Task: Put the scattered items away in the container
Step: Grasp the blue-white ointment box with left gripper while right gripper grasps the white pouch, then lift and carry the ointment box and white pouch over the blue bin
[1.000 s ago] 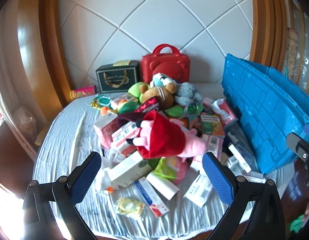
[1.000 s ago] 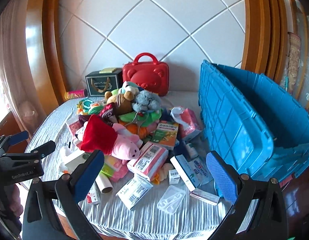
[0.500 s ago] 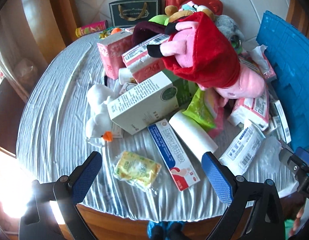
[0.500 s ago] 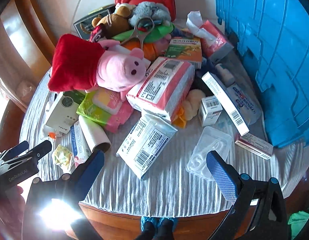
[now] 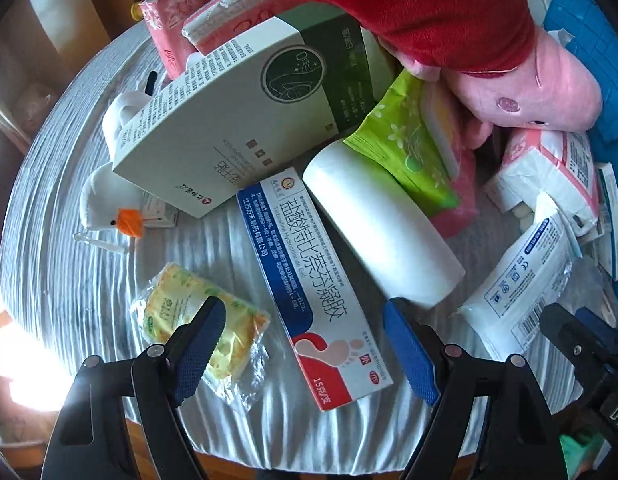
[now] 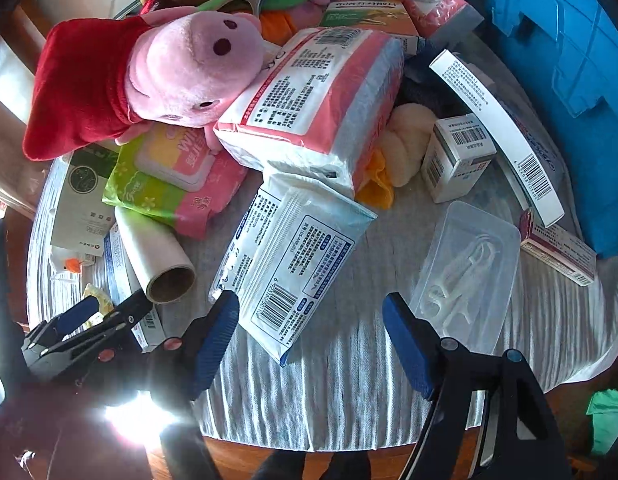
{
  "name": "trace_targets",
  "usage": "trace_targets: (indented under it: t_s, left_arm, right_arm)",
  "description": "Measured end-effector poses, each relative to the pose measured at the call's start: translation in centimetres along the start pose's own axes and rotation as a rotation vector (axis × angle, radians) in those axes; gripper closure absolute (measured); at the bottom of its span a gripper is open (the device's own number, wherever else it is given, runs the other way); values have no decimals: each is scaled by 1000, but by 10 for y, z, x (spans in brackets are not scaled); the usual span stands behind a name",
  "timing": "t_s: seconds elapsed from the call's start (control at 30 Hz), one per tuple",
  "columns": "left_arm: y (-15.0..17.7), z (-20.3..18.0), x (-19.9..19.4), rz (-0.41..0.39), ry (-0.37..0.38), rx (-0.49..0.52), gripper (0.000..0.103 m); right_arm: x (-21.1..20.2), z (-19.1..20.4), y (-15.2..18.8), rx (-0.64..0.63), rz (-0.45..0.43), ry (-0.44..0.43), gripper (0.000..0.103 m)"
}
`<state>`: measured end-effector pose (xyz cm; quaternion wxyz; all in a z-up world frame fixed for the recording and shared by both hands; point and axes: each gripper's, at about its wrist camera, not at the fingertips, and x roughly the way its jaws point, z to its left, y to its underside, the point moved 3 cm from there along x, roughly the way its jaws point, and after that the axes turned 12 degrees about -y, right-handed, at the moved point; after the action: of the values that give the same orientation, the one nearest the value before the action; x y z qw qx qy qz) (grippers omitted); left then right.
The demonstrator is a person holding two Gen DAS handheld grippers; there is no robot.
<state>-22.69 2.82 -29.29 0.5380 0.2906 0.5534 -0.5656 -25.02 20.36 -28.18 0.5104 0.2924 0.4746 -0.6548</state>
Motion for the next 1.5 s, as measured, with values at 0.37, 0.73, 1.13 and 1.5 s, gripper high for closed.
trace_targets:
  t_s: [0.37, 0.73, 1.13, 1.5]
  left_arm:
    - [-4, -12, 14, -32, -14, 77, 24]
    - [-5, -5, 6, -18, 67, 90, 55]
    - [-1, -6, -6, -36, 66, 87, 55]
    - [9, 13, -53, -123, 79, 111, 62]
  right_arm:
    - [31, 14, -9, 49, -21, 44, 29]
    - [35, 8, -4, -21, 2, 105, 32]
    - [37, 10, -1, -82, 7, 187, 25]
    - [19, 13, 5, -107, 1, 155, 44]
